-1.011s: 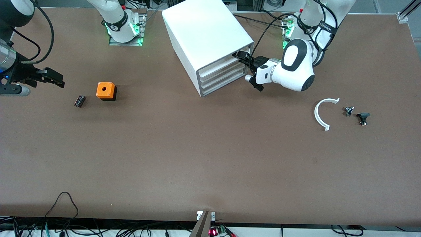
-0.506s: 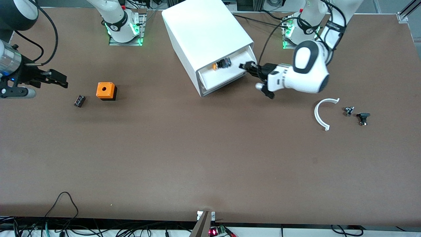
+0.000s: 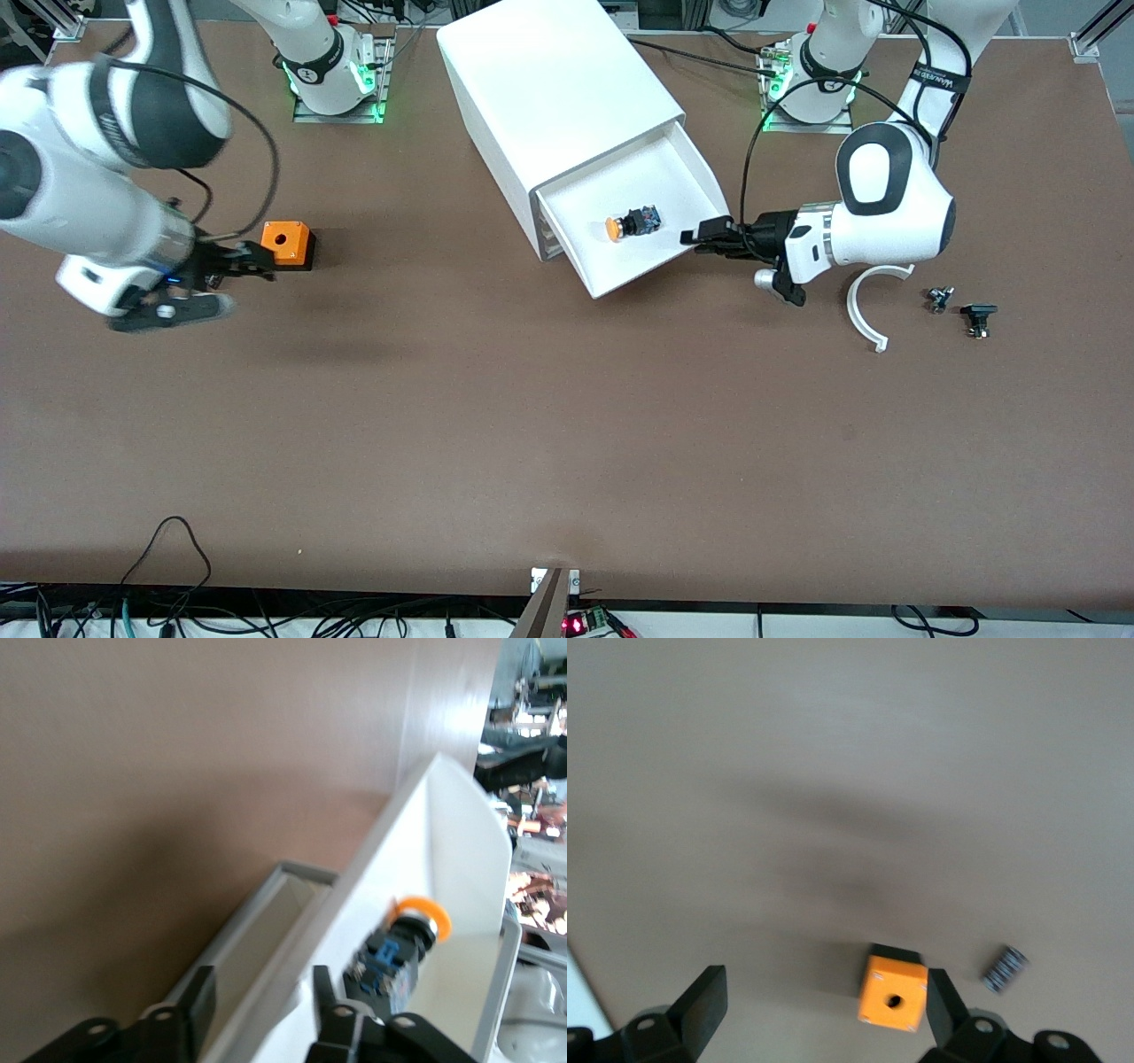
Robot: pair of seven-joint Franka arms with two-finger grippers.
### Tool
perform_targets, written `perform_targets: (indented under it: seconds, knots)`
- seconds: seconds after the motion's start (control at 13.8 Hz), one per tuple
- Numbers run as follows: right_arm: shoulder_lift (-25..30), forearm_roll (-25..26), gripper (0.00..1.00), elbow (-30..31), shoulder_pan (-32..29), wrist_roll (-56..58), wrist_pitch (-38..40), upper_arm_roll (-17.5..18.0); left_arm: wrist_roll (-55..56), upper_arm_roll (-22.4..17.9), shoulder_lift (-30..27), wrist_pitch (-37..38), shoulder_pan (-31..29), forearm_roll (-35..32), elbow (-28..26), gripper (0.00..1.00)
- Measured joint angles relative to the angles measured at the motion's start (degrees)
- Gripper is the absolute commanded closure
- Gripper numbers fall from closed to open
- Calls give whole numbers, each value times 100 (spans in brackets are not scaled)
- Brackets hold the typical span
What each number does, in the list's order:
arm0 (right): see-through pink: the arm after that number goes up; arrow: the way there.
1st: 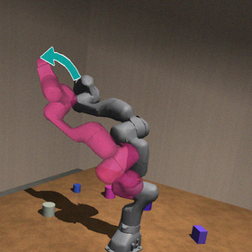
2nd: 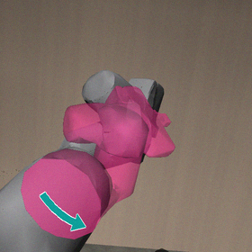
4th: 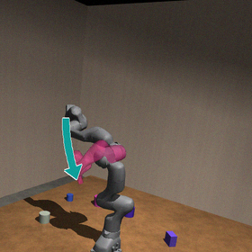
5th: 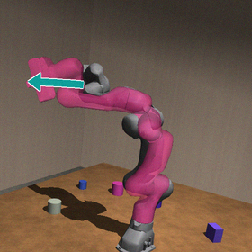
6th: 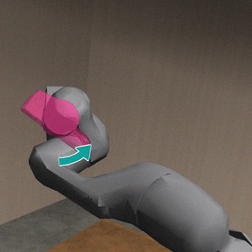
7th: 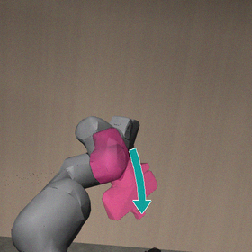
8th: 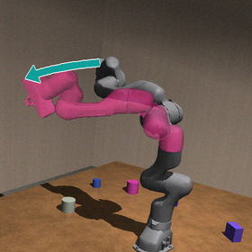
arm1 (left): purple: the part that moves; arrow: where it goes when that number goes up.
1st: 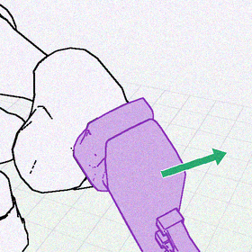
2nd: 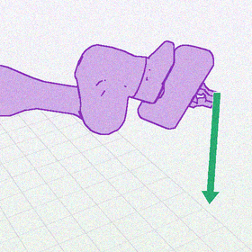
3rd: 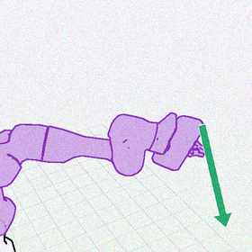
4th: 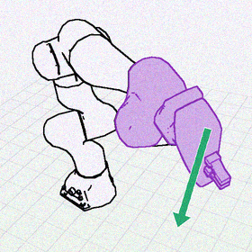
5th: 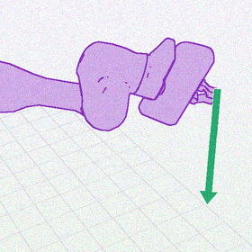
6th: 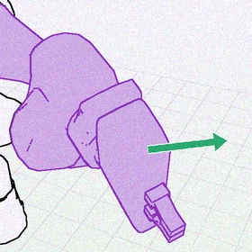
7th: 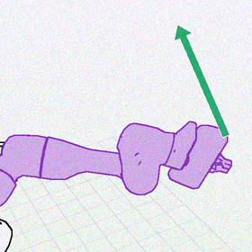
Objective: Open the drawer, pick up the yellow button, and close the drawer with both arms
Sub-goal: 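Reach the right gripper into the open drawer while the left gripper withdraws, then grasp the blue-and-orange button in the drawer with the right gripper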
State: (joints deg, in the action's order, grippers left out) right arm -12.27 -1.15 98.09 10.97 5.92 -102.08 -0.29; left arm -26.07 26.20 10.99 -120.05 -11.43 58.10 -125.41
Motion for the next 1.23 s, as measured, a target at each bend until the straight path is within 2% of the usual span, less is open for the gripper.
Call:
perform_targets:
  seconds: [0.07, 0.22, 0.29, 0.58, 0.72, 0.87, 1.08, 1.23]
  knots:
    - [-102, -321, 0, -41, 70, 108, -37, 182, 6, -100, -9, -52, -16, -216, 129, 0]
    - [-279, -860, 0, -291, 217, 280, -62, 512, 41, -354, -74, -75, -85, -1239, 557, 0]
    - [-383, -971, 0, -538, 307, 425, -69, 671, 73, -460, -141, -75, -146, -1711, 820, 0]
    - [-1110, -1036, 0, -1816, 792, 1337, -72, 1207, 120, -758, -518, 22, -232, -3397, 1572, 0]
    - [-1571, -1036, 0, -2462, 996, 1657, -110, 1476, 224, -842, -701, 541, -232, -4348, 1872, 0]
    - [-2014, -1036, 0, -3075, 1261, 2117, -326, 1588, 792, -906, -893, 1219, -233, -5177, 2200, 0]
    - [-2455, -1030, 0, -3505, 1683, 2482, -909, 1602, 2045, -1006, -1141, 2133, -226, -5840, 2548, 0]
    - [-2579, -830, 0, -3577, 1989, 2626, -1035, 1603, 2529, -1065, -1179, 2410, -224, -6011, 2679, 0]
